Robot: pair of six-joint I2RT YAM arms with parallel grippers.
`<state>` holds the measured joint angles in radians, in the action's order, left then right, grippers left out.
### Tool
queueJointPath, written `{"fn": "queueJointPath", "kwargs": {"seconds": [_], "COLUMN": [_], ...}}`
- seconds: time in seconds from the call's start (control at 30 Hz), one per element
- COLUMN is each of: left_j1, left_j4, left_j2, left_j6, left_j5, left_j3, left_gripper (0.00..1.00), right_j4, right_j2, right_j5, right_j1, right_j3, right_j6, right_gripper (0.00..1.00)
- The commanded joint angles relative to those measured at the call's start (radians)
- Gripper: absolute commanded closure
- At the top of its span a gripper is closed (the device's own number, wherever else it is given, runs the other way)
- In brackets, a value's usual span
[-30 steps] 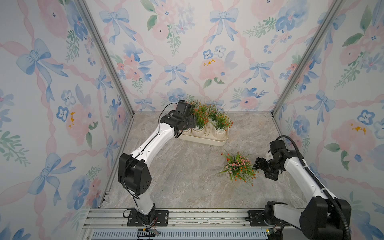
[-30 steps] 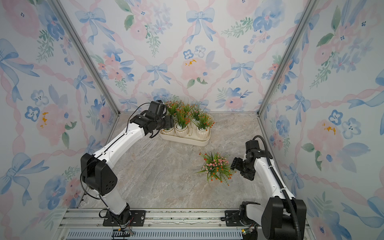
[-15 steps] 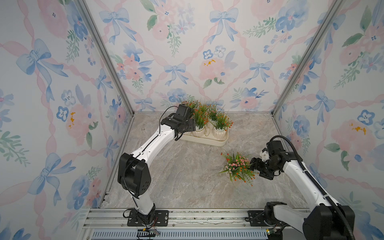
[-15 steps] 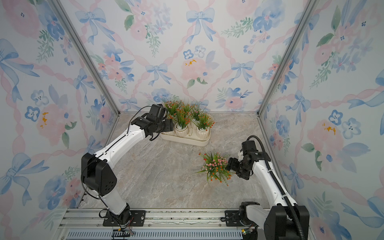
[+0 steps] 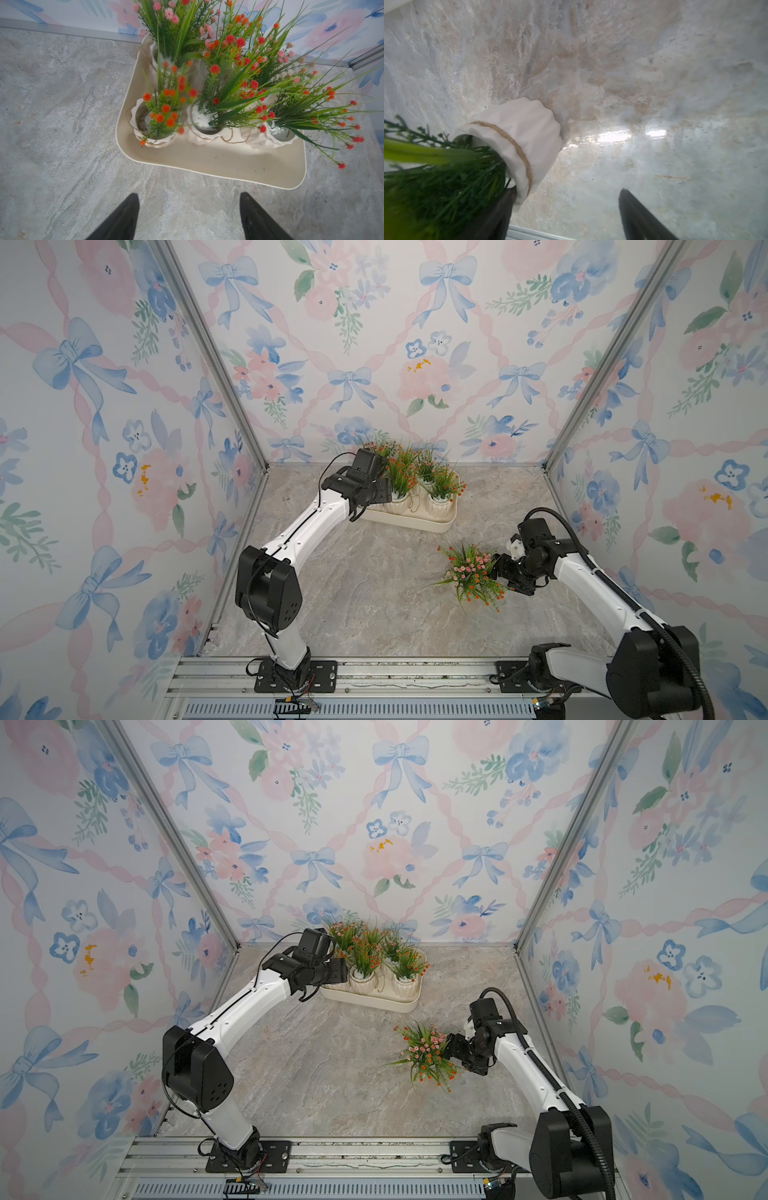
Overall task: Put the potted gypsophila into the storage box
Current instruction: Pick up the baby's breath potted plant from the center of the board.
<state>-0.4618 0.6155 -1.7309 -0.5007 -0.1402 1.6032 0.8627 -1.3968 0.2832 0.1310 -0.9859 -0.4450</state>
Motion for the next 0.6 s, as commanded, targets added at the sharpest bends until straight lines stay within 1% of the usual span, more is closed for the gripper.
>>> {"fn": "queueJointPath", "kwargs": {"seconds": [0.0,0.23,0.37,0.5,0.57], "left_j1": [-0.001,-0.001,0.000,0.002,0.001], "left_j4": [0.003,0.002,0.001,0.003,0.002], "left_j2": [0.025,0.030,0.038,0.055,0.068], "left_j6": [-0.004,-0.004,0.000,0.001,0.004], "left_j5": [0.007,0.005,0.001,-0.004,-0.010], "left_j3": [-0.024,-0.039,-0.043,-0.047,-0.053], "left_gripper": [0.23,0.23,0.22,0.22,0.22], "right_j4": [-0.015,-0.022,-0.035,-0.036,-0.037], "right_j2": [-0.043,-0.075,-0.096,-0.116,-0.123], "right_j5": [-0.010,-0.032,-0.043,-0.059,-0.066], "right_j1": [0.024,0.055,0.075,0.090,0.097], "right_j3": [-0.010,-0.030,-0.032,-0.036,-0.036], "right_j6": [-0.020,-0.033,-0.047,-0.048,-0.048], "right_gripper": [0.19,0.20,0.25,0.27,0.31]}}
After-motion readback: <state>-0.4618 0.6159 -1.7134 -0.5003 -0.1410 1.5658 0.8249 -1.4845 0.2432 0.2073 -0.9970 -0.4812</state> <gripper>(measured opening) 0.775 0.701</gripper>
